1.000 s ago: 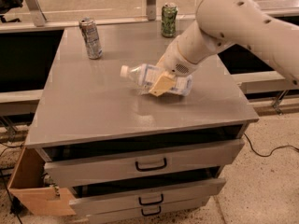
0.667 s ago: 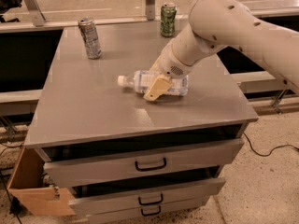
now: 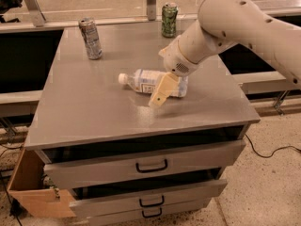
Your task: Knock blue plastic bottle over
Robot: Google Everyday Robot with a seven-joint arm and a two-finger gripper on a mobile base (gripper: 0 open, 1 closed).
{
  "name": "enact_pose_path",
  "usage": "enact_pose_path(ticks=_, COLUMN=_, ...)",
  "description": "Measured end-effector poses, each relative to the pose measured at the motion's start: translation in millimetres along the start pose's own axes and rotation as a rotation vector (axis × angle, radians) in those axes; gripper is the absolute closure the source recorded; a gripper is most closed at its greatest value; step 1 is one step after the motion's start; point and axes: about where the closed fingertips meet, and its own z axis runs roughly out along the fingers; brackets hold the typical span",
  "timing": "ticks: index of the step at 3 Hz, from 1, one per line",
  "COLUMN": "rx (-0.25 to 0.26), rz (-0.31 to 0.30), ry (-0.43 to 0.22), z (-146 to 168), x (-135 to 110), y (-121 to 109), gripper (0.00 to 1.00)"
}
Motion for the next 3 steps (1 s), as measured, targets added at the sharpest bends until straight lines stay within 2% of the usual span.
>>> enact_pose_path(ticks=1, rx=0.015, rz=0.039, ry=-0.056, z=-29.5, x=13.5, y=-12.1, gripper=0.00)
enact_pose_path(ticks=2, rx=0.017, rz=0.090, ry=-0.132, z=-70.2, x=48.4, y=-25.2, gripper=0.00)
enact_pose_path(ticks=3, rx=0.049, rz=0.117, ry=-0.186, z=-123.1, x=85.8, y=-32.6, gripper=0.00)
